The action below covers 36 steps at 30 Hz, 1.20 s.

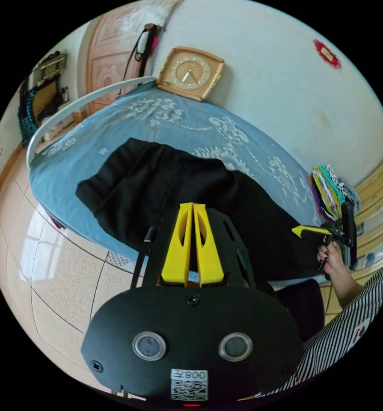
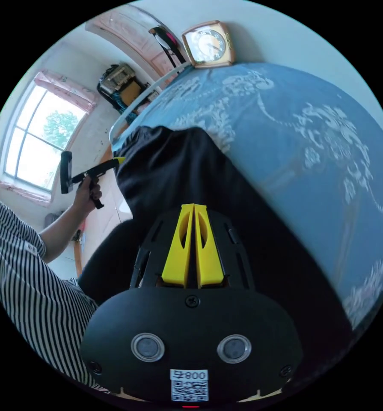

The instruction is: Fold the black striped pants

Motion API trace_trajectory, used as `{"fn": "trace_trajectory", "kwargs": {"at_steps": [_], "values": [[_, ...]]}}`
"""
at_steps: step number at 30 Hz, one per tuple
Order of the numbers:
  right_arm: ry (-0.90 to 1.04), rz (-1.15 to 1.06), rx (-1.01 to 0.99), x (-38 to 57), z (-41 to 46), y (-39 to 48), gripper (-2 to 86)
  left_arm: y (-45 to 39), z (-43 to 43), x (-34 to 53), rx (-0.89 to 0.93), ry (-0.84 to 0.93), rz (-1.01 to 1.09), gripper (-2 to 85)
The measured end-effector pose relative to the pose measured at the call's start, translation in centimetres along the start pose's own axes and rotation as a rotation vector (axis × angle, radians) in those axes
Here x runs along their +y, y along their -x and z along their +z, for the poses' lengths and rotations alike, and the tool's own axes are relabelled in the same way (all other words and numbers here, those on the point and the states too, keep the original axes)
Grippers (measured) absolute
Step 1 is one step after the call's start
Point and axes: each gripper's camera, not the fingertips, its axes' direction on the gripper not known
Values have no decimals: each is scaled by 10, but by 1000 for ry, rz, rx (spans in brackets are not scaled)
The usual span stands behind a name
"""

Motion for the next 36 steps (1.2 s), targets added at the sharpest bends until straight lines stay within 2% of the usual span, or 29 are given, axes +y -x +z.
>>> {"fn": "trace_trajectory", "kwargs": {"at_steps": [5,6,7,11,16,20,21,23,25,27,29,36], "values": [[83,122,163,93,9,-9,1,-48,39,18,-32,112,60,2],[112,146,202,109,19,-16,1,-55,56,21,-64,181,65,2],[158,172,229,124,33,-25,1,-62,64,22,-38,164,50,2],[104,271,130,155,41,-46,1,-98,77,16,-47,191,17,1],[10,294,272,220,39,-56,1,-197,93,14,-21,145,213,1],[63,401,284,279,67,-89,2,-267,135,15,31,192,309,1],[-13,419,228,298,72,-97,2,-291,153,14,52,216,346,1],[-38,473,149,320,79,-110,2,-327,188,12,98,332,413,1],[-57,505,135,347,86,-119,4,-369,237,13,103,535,456,1],[-93,528,160,375,87,-123,7,-401,247,13,58,498,506,1],[-171,586,181,412,84,-131,11,-434,253,11,96,455,546,2],[-493,929,124,571,89,-182,81,-601,334,10,435,519,740,21]]}}
